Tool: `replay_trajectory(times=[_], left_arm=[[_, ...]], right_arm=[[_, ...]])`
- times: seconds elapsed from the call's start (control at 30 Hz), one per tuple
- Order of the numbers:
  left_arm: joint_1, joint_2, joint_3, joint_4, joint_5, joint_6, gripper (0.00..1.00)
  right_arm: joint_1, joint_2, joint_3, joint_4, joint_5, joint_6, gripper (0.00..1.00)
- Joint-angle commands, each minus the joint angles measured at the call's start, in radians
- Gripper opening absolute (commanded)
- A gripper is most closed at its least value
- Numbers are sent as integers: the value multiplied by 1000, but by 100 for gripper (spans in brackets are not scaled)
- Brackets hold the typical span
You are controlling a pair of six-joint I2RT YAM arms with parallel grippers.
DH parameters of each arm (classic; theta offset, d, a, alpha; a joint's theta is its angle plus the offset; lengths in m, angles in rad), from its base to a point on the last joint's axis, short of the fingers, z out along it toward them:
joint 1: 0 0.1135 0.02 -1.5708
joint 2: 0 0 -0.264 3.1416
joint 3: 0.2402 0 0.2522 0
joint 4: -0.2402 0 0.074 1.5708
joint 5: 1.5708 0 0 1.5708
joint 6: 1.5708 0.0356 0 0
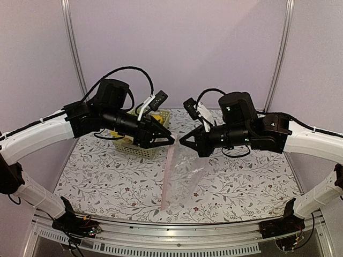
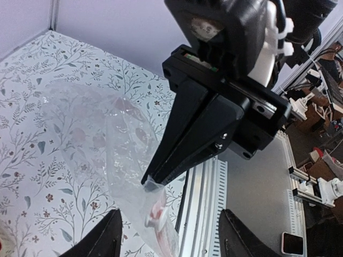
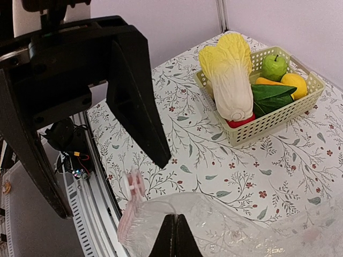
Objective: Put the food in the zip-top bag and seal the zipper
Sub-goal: Pass from the right arm to the left
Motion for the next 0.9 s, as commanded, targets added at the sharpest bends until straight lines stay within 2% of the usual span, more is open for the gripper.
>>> replay_trajectory(times=[0.0,0.23,0.5,0.87], left_arm=[[9,6,22,1,28,1,53],[9,16,27,-10,32,0,44],[9,23,32,-29,8,10,41],[9,44,43,-46,19,17,21]], right_arm=[[7,-4,24,2,15,-1,0],[6,-7,24,4,8,3,0],[8,-13,17,15,7,11,0],[8,-16,13,22,24,25,0]])
